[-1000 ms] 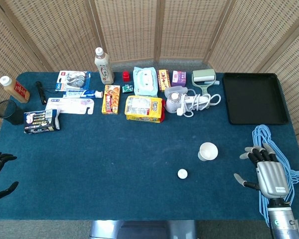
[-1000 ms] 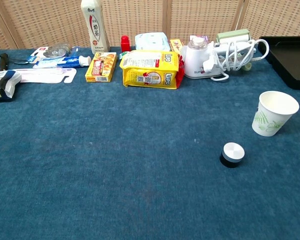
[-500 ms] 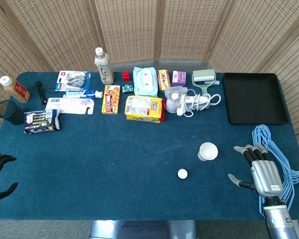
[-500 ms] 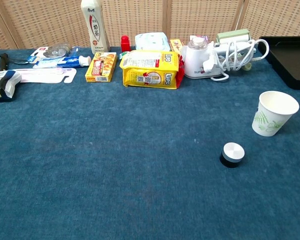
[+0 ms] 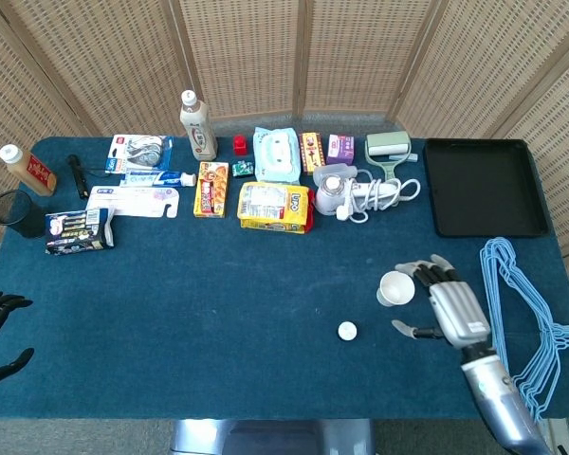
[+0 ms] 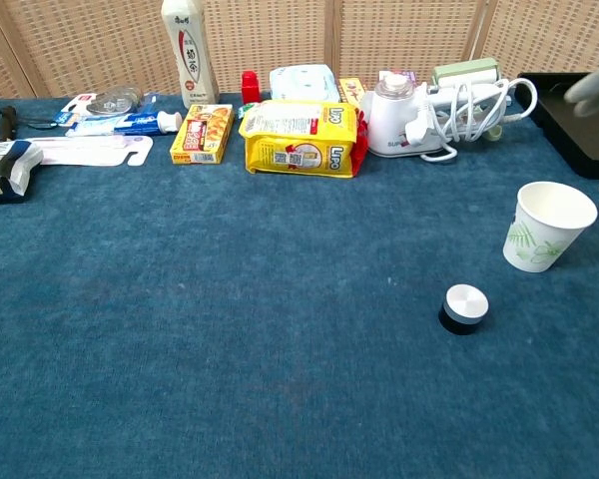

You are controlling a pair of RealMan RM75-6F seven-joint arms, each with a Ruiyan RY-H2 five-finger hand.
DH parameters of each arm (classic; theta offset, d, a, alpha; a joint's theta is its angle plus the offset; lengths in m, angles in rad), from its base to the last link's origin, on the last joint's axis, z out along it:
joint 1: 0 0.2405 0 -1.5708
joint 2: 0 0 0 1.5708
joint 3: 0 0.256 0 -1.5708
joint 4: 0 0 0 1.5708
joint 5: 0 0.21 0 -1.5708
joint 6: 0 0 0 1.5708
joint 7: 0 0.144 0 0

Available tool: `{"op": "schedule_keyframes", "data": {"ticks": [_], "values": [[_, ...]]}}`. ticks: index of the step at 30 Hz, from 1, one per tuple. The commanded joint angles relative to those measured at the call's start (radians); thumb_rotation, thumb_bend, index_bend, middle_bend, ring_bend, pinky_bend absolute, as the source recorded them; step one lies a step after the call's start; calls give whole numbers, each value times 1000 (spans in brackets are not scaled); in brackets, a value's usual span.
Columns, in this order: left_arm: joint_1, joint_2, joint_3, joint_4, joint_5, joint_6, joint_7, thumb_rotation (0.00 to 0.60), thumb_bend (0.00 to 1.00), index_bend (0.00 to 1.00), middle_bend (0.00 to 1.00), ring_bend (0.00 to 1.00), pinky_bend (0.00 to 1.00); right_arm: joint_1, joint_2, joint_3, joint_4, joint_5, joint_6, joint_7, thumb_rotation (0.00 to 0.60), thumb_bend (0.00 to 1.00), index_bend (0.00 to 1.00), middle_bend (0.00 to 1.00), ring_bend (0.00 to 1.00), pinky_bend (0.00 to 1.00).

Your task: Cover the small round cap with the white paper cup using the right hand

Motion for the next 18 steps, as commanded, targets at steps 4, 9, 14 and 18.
{"op": "schedule_keyframes", "data": {"ticks": [4,9,14,18], "values": [[-8,8,-4,-10,5,-7,14,600,179,281,280,174,183,82,-77,44,34,103,-80,-85,474,225,198,212,199,79],[-18,20,-11,-26,8,-11,24,600,179,281,280,174,183,119,-117,51,54,169,-104,-155,474,226,198,208,199,80],[-28,27,-19,-35,3,-20,20,600,179,281,281,174,183,152,-145,53,71,231,-123,-225,474,225,198,206,199,80],[-33,34,-26,-38,3,-19,18,600,178,281,280,174,183,170,-163,49,85,263,-127,-261,472,226,198,205,199,80]]}}
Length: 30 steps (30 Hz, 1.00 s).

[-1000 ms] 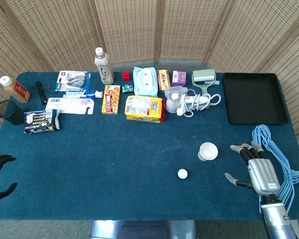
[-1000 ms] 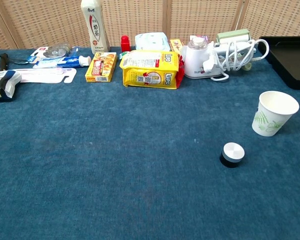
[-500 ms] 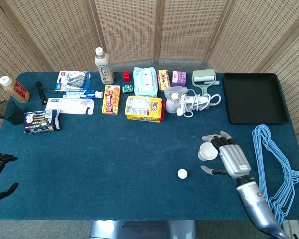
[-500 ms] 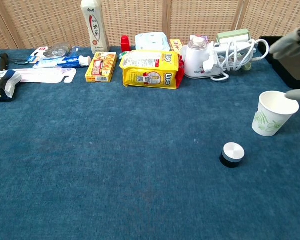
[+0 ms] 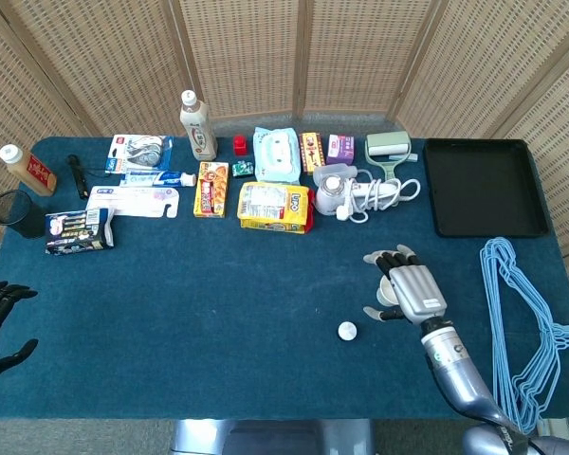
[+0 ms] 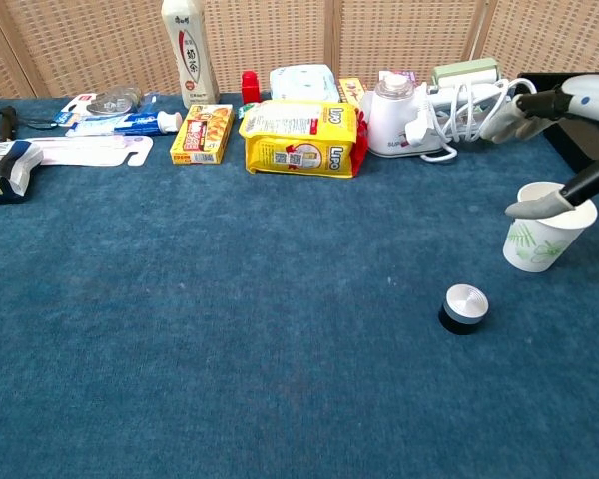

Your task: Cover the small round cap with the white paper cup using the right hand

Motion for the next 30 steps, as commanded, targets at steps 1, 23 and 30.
{"op": "schedule_keyframes", "data": {"ticks": [1,23,30], "values": [[-3,3,-2,-2,0,-2,0,600,179,281,280,174,183,16,-16,-5,17,22,-6,-26,473,226,198,205,199,80],[-18,9,-1,-19,8,-12,15,600,179,281,280,174,183,38,-44,-50,119,72,3,-65,473,230,242,209,200,80],[-16,9,2,-17,9,-10,13,600,179,281,280,174,183,46,-55,-57,159,74,-1,-73,474,242,289,222,209,82]]}}
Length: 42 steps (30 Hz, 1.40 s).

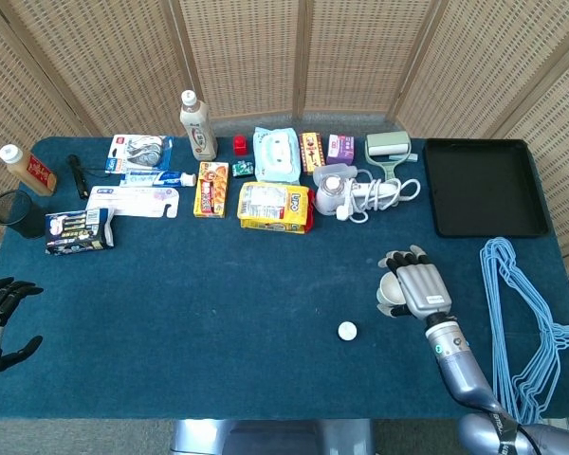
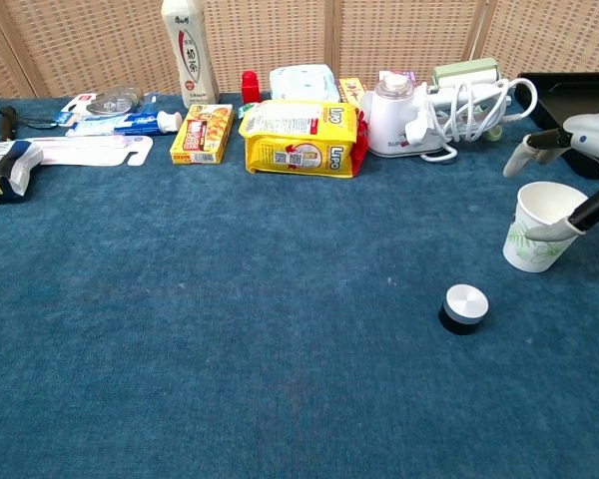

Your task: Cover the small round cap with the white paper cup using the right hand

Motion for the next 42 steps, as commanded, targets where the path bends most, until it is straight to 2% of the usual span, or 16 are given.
{"op": "schedule_keyframes", "data": {"ticks": [1,14,32,37,42], "values": [[0,0,1,1,-1,0,-2,600,179,281,280,174,183,4,-6,-3,13,2,-2,-2,474,243,294,224,210,82],[-1,-4,2,14,-4,-2,-12,599,179,282,280,174,183,15,-18,-12,48,14,-6,-22,473,260,343,241,216,86],[3,-4,5,20,3,10,-18,600,179,281,280,174,183,20,-27,-15,63,11,4,-23,470,265,470,293,248,118],[3,-4,6,21,4,10,-17,600,178,282,280,174,183,21,-21,5,37,18,-8,34,473,265,470,295,249,118],[4,-3,5,21,2,12,-17,600,179,282,280,174,183,33,-14,53,-4,54,-64,159,476,265,470,296,249,112]]}}
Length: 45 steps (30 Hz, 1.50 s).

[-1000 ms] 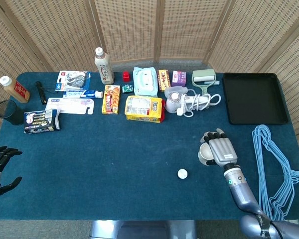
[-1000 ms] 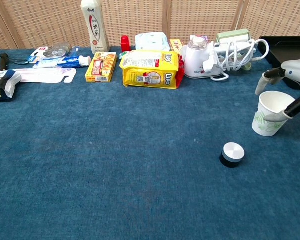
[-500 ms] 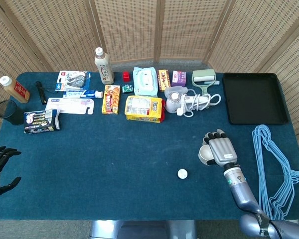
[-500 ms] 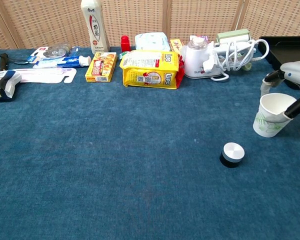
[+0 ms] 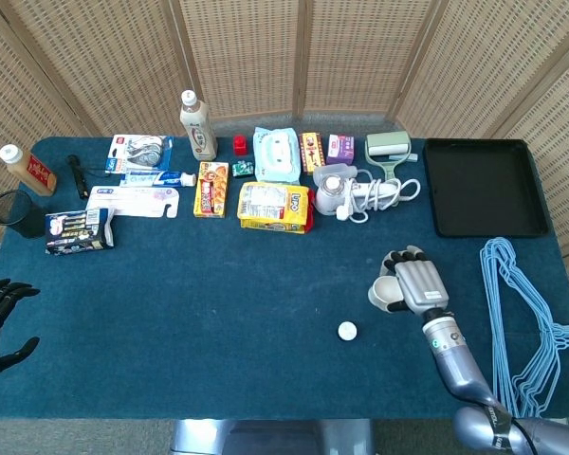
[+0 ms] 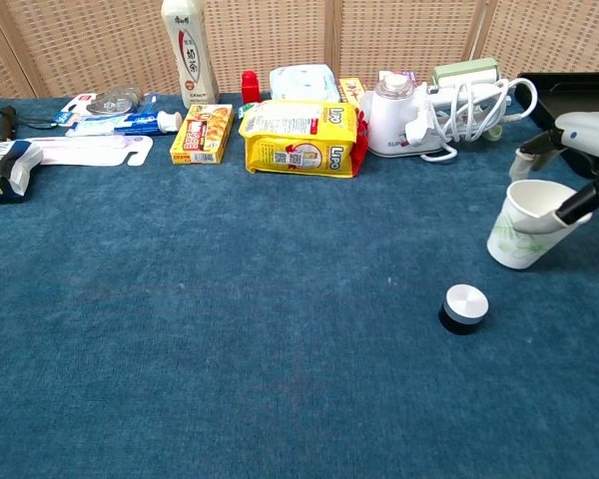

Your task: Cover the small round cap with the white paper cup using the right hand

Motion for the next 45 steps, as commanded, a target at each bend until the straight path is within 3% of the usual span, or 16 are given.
{"op": "schedule_keyframes", "data": {"ticks": [1,5,14,20,26,34,38,45], "values": [[1,1,-2,0,-3,3,-2,599,179,281,280,174,183,16,4,42,-26,30,-55,94,478,265,470,297,249,107],[5,10,-2,-2,-6,7,-4,600,179,282,280,174,183,37,-23,90,-34,79,-110,203,471,265,471,296,245,106],[16,13,6,-2,-7,15,-7,600,179,281,280,174,183,63,-99,125,-1,119,-143,314,474,263,469,297,219,103],[24,16,7,2,-8,25,-13,600,179,281,281,175,183,92,-194,155,66,182,-118,325,474,264,470,297,215,93],[28,14,11,8,-8,24,-19,600,179,281,280,175,183,111,-230,153,105,222,-120,304,476,262,429,293,206,85],[27,15,7,10,-1,29,-24,599,179,281,280,174,183,107,-184,132,101,222,-80,227,473,262,243,252,188,79],[23,11,7,7,5,25,-20,600,179,281,281,175,183,101,-137,122,67,209,-74,198,473,263,228,232,176,75],[22,8,9,4,9,23,-14,600,179,281,280,174,183,107,-80,68,44,66,-91,175,474,265,286,229,166,62]]}}
